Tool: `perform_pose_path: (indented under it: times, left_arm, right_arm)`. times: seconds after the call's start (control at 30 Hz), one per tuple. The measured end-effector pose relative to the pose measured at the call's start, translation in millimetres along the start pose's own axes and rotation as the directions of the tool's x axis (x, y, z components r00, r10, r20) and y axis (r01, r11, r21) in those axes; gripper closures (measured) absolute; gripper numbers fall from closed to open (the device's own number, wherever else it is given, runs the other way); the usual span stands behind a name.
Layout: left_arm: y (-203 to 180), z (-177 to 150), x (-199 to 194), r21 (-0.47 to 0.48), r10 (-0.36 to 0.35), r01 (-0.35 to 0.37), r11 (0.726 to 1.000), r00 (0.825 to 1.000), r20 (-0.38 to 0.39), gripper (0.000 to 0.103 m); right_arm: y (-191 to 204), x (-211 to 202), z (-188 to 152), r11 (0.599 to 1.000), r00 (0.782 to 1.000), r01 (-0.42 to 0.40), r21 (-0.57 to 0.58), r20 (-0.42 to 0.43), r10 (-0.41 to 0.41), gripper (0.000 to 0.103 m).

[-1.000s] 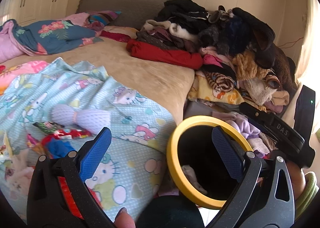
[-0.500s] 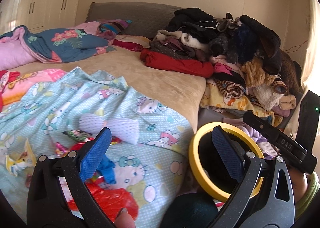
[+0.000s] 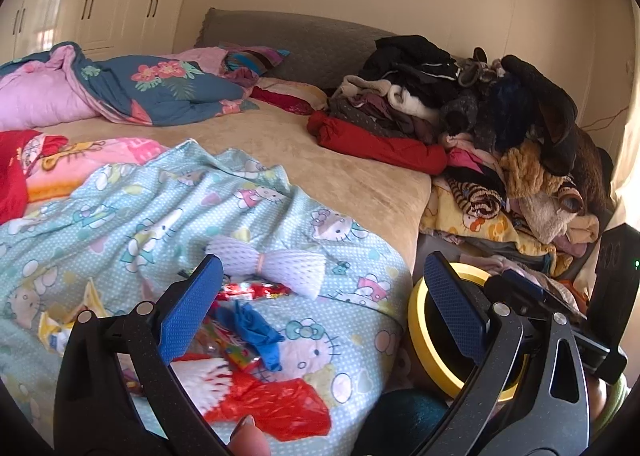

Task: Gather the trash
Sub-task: 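Move both tools back over the trash on the blanket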

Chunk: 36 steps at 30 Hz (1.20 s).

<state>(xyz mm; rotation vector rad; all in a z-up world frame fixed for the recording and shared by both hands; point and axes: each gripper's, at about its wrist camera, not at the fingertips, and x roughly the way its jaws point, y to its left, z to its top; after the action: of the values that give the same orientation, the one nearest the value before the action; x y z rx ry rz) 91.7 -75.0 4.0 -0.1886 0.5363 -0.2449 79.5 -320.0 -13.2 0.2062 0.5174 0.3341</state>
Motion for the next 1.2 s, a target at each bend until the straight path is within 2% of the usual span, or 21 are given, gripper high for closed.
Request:
perform_pose_path:
  times: [0.37,0.63,0.87,0.97,1.1,1.2]
  left_arm:
    - [40,5,-21,-0.044,0.042,-0.041,0.998,0.999,0.027,0.010]
    - [76,3,-35,-0.071,0.087,-0.085,0.994,0.996,0.028,0.010]
    - [105,-7,-38,-0.093,0.095,-0.097,0.991,0.995,-0.030,0.010]
    - [112,-14,-38,-0.090,0.056,-0.061,0.994,0.997,-0.061,0.010]
    - [107,-27,-39,-0.010,0.032,-0.033,0.999,0.997,-0.075,0.010]
    - [104,-36,-34,0.030,0.009,-0.006,1.000,0.994,-0.108,0.010]
  right_arm:
    - [45,13,-14,0.994,0.996,-0.070,-0.089,-0.065,0.065,0.009]
    - [78,31,-31,0.983,0.982,-0.133,-0.130,-0.152,0.113,0.009]
    - [109,56,-58,0.970,0.955,-0.179,-0.162,-0.266,0.132,0.009]
    - [121,67,-70,0.967,0.938,-0.191,-0.168,-0.322,0.129,0.009]
    - [131,84,-85,0.968,0.908,-0.192,-0.162,-0.405,0.113,0.009]
    - [134,93,-91,0.970,0.893,-0.175,-0.170,-0.441,0.084,0.009]
